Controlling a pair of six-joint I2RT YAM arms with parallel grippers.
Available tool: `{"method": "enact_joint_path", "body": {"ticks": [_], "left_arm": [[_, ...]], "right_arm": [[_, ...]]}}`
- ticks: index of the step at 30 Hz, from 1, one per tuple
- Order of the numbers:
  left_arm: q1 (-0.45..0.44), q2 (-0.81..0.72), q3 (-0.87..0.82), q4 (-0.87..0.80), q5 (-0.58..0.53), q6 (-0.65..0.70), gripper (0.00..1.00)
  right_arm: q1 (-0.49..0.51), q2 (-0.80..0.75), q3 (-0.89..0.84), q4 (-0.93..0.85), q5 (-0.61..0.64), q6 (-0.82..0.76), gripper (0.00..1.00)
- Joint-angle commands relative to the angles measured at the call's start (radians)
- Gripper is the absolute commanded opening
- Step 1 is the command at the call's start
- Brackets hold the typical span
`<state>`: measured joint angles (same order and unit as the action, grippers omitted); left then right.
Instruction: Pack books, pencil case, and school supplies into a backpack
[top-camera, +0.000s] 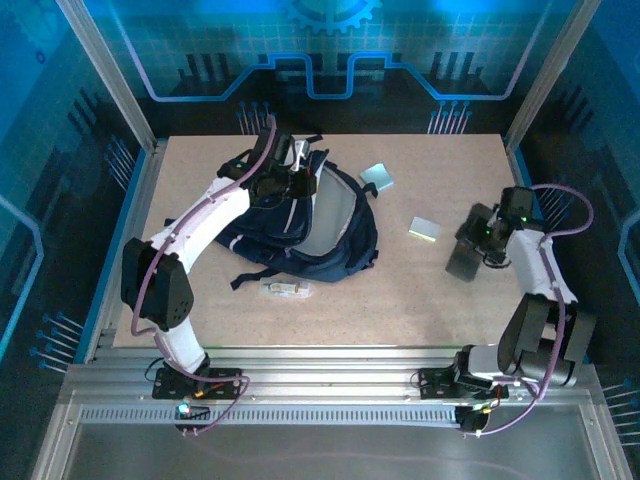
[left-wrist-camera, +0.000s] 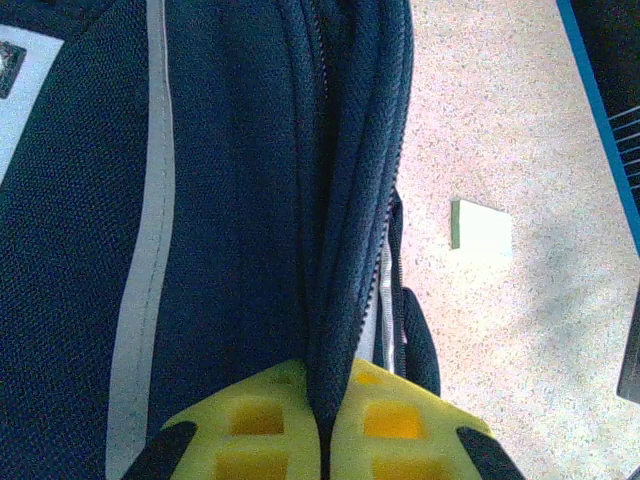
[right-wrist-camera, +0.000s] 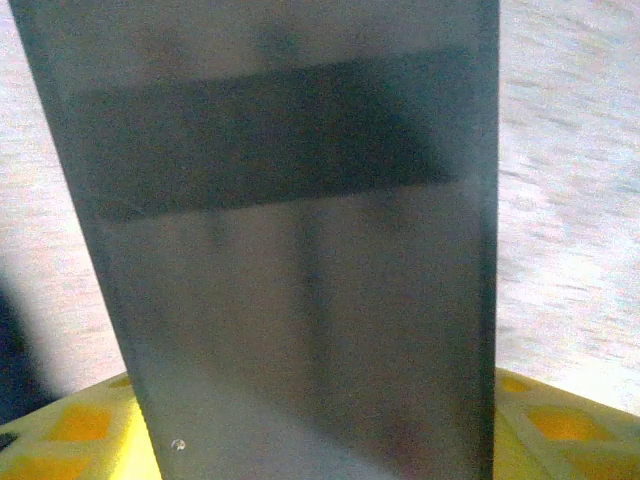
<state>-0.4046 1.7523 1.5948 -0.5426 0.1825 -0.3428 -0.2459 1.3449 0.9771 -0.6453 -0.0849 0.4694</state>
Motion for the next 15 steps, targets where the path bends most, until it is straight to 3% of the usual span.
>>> {"method": "enact_joint_path", "body": {"ticks": [1,5,10,15], "left_arm": [[0.006,-0.034,0.028,0.144,0.061,-0.019,0.0],[0.006,-0.022,0.049,0.148,0.09,-0.025,0.0],[0.005,-0.006,0.093,0.131,0.112,-0.019,0.0],[0.006,0.013,0.139,0.091,0.122,-0.005,0.0]], "right_arm": [[0.109,-0.033,0.043,0.075,-0.159,0.123,0.55],[0.252,0.013,0.082,0.232,-0.23,0.266,0.54],[0.438,0.152,0.187,0.336,-0.206,0.36,0.54],[0.553,0.334,0.278,0.482,-0.225,0.48,0.53]]}}
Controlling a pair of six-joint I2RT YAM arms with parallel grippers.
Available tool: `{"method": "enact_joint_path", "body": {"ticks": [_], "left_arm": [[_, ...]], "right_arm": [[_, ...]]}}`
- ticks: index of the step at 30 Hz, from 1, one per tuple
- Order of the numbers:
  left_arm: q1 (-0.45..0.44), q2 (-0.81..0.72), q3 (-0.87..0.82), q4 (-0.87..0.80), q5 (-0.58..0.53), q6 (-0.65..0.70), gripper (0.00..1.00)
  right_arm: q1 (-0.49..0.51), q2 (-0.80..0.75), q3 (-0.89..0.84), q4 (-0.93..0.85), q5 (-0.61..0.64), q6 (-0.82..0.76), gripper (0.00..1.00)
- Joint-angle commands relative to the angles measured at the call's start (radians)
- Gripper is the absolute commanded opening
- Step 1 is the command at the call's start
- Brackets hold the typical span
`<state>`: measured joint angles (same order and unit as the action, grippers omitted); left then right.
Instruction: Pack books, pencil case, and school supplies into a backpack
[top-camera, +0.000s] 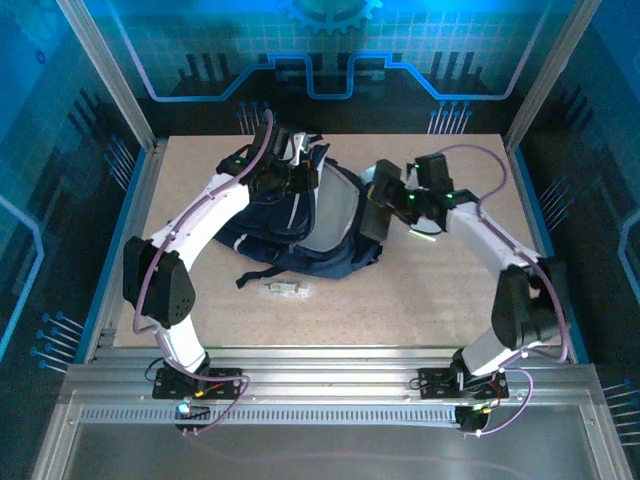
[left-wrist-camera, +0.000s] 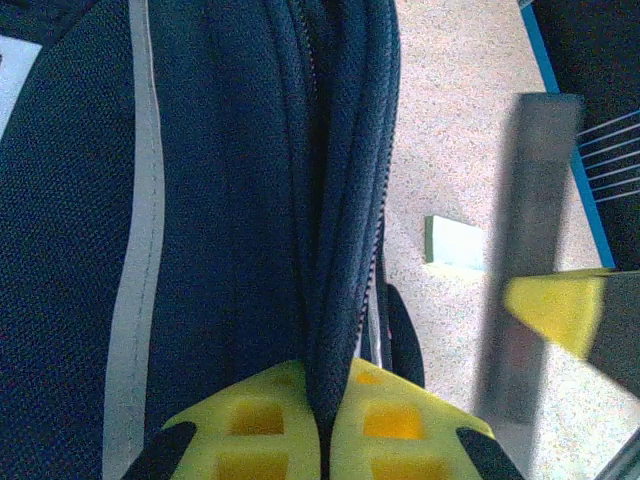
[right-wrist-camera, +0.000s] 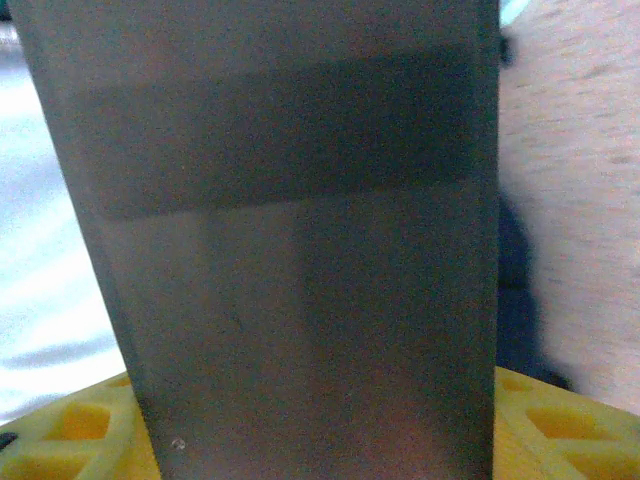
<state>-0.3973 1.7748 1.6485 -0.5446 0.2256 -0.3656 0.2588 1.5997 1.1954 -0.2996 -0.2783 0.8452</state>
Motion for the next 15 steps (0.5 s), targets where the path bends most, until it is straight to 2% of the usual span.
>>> {"method": "enact_joint_path", "body": {"ticks": [1,9,13,15], "left_arm": [[-0.002,-0.008,0.092,0.085,0.083,0.018,0.0],[-0.003,0.001,0.155,0.036,0.103,0.032,0.0],[-0.002,0.008,0.176,0.023,0.108,0.027,0.0],[-0.003,0.006,0.181,0.021,0.105,0.026,0.0]], "right_arm": [[0.072,0.119,0.093,0.147,-0.029,0.11,0.53],[0.192,0.391,0.347,0.207,-0.028,0.157,0.56],[0.219,0.487,0.483,0.182,-0.098,0.162,0.87],[0.221,0.491,0.487,0.161,-0.078,0.151,0.92]]}}
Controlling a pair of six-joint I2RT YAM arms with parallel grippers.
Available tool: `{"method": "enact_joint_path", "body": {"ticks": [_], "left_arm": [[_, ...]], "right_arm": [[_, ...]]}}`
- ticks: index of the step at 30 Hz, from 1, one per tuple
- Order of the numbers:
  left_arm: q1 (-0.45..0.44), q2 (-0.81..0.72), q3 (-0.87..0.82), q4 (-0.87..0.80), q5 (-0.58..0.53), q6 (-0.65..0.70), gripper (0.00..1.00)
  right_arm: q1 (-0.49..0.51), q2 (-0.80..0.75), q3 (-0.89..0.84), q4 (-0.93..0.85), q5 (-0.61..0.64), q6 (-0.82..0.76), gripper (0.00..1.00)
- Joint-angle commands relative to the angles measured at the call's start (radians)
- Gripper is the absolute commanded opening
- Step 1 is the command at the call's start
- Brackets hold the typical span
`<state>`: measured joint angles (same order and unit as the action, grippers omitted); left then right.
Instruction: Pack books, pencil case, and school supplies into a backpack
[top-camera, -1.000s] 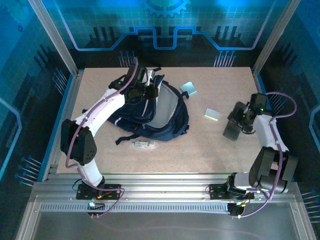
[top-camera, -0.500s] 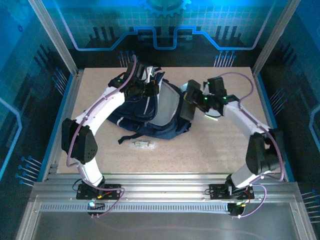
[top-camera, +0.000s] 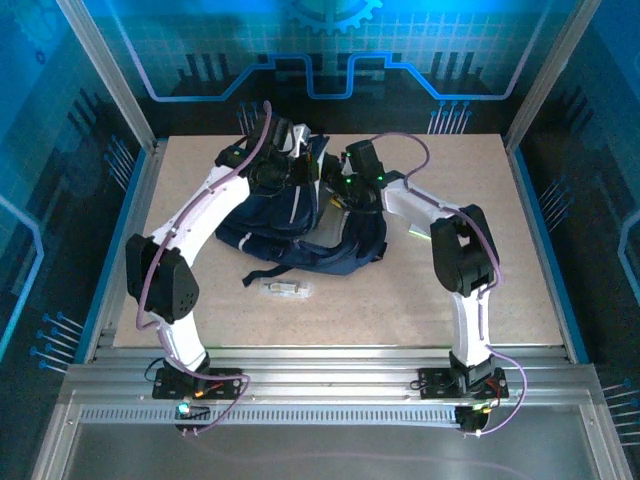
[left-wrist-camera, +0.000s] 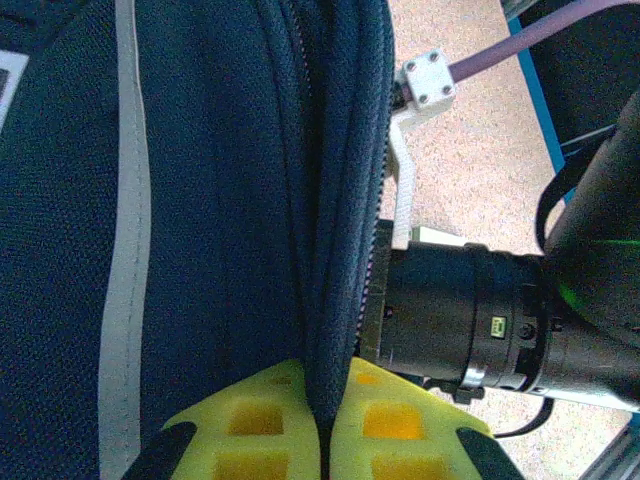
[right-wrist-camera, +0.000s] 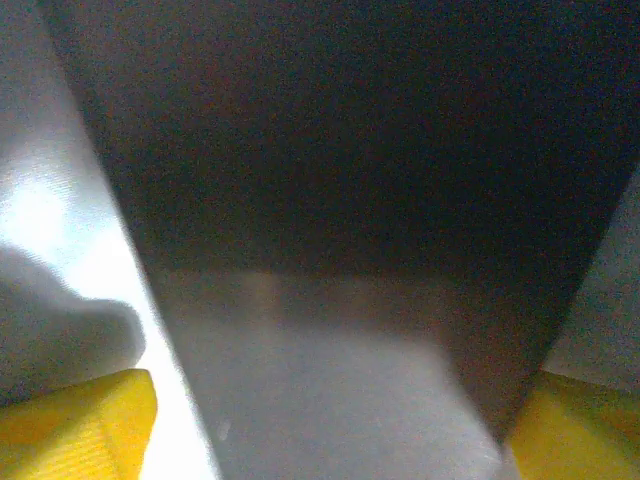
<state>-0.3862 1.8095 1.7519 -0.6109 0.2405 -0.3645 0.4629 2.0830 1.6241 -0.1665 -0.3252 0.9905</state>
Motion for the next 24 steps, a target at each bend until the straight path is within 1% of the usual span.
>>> {"method": "enact_joint_path", "body": {"ticks": [1,3,4,7,8,9,11,13,16,18,20,24], "left_arm": [[-0.014,-0.03,0.08,0.09,0.09,0.024,0.0],[-0.013,-0.029,0.081,0.099,0.091,0.02,0.0],[-0.014,-0.027,0.083,0.104,0.091,0.014,0.0],[-0.013,-0.018,0.092,0.109,0.105,0.002,0.0],[-0.013,-0.014,0.096,0.109,0.112,-0.003,0.0],[-0.013,-0.012,0.098,0.109,0.118,-0.007,0.0],[-0.014,-0.013,0.106,0.103,0.126,-0.01,0.0],[-0.015,-0.014,0.11,0.102,0.128,-0.011,0.0],[-0.016,-0.013,0.113,0.108,0.124,-0.011,0.0],[-0.016,-0.009,0.112,0.109,0.112,-0.01,0.0],[-0.014,0.0,0.107,0.106,0.088,-0.005,0.0],[-0.016,0.026,0.08,0.119,0.048,-0.01,0.0]], "right_arm": [[0.016,0.011,0.054,0.022,-0.015,0.004,0.92],[0.019,0.034,0.05,0.048,-0.018,0.019,0.87],[0.024,0.054,0.056,0.062,-0.028,0.026,0.82],[0.045,0.103,0.092,0.064,-0.024,0.027,0.65],[0.051,0.119,0.102,0.07,-0.021,0.029,0.58],[0.056,0.133,0.115,0.071,-0.016,0.03,0.53],[0.063,0.168,0.156,0.055,-0.009,0.028,0.45],[0.069,0.197,0.189,0.071,-0.014,0.029,0.41],[0.081,0.237,0.246,0.13,-0.079,0.035,0.38],[0.076,0.235,0.258,0.138,-0.126,0.02,0.36],[0.064,0.178,0.225,0.082,-0.11,-0.03,0.38],[0.021,-0.003,0.091,-0.085,-0.034,-0.152,0.45]]}}
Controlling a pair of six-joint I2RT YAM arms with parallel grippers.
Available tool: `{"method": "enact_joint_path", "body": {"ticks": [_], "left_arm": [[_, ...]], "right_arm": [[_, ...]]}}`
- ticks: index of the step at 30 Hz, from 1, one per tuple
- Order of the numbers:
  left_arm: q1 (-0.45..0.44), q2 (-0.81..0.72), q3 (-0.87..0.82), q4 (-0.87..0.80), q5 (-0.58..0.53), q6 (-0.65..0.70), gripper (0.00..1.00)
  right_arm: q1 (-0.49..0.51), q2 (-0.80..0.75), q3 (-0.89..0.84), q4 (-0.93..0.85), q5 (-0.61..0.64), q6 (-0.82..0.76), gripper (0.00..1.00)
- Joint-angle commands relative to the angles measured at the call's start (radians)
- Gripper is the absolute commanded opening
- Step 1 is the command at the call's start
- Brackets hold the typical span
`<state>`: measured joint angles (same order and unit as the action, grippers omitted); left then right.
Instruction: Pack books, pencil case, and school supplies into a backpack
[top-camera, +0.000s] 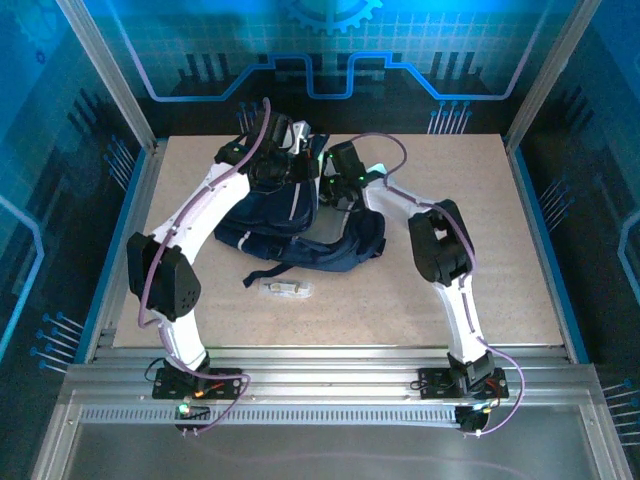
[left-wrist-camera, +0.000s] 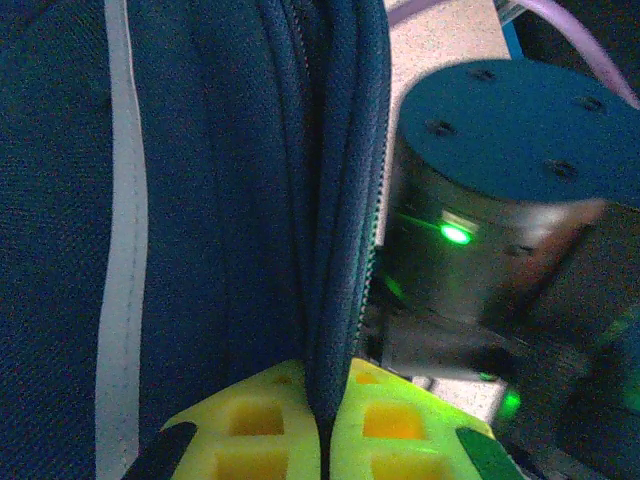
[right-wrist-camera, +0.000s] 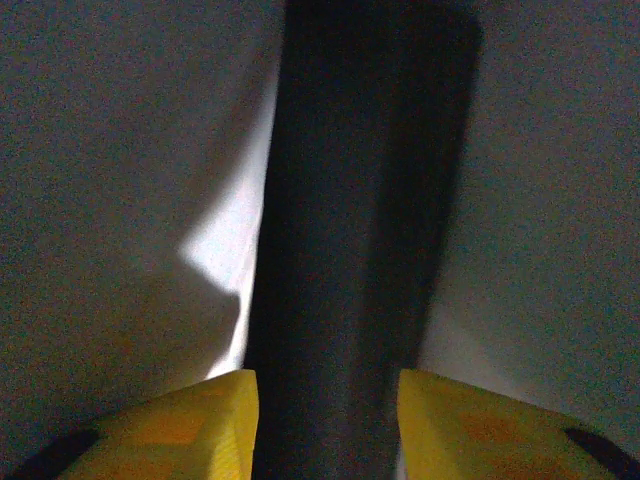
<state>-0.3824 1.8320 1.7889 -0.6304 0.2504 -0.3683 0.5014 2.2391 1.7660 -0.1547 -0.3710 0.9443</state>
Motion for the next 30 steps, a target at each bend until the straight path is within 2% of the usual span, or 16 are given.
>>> {"method": "enact_joint_path", "body": {"ticks": [1,4,6,7,9,12,15,20,24,30], "left_arm": [[-0.019,0.013,0.033,0.146,0.036,-0.014,0.0],[-0.021,0.048,0.026,0.178,0.051,-0.048,0.0],[-0.021,0.076,0.036,0.186,0.067,-0.068,0.07],[-0.021,0.091,0.045,0.187,0.077,-0.081,0.15],[-0.022,0.107,0.059,0.181,0.093,-0.103,0.44],[-0.022,0.082,0.023,0.186,0.087,-0.13,0.64],[-0.021,-0.011,-0.112,0.229,0.019,-0.157,0.76],[0.002,-0.21,-0.437,0.372,-0.06,-0.309,0.79],[0.018,-0.326,-0.697,0.491,-0.101,-0.47,0.78],[0.018,-0.431,-0.922,0.546,-0.229,-0.609,0.76]], "right_arm": [[-0.029,-0.212,-0.101,-0.127,0.028,-0.133,0.48],[-0.064,-0.365,-0.259,-0.163,0.06,-0.195,0.54],[-0.085,-0.452,-0.349,-0.16,0.047,-0.228,0.57],[-0.095,-0.489,-0.379,-0.181,0.048,-0.249,0.58],[-0.106,-0.55,-0.414,-0.258,0.084,-0.298,0.59],[-0.106,-0.642,-0.465,-0.354,0.178,-0.354,0.6],[-0.106,-0.726,-0.515,-0.426,0.278,-0.378,0.61],[-0.083,-0.823,-0.594,-0.446,0.348,-0.364,0.62],[-0.012,-0.837,-0.642,-0.403,0.38,-0.338,0.64],[0.071,-0.803,-0.662,-0.343,0.416,-0.291,0.67]]}}
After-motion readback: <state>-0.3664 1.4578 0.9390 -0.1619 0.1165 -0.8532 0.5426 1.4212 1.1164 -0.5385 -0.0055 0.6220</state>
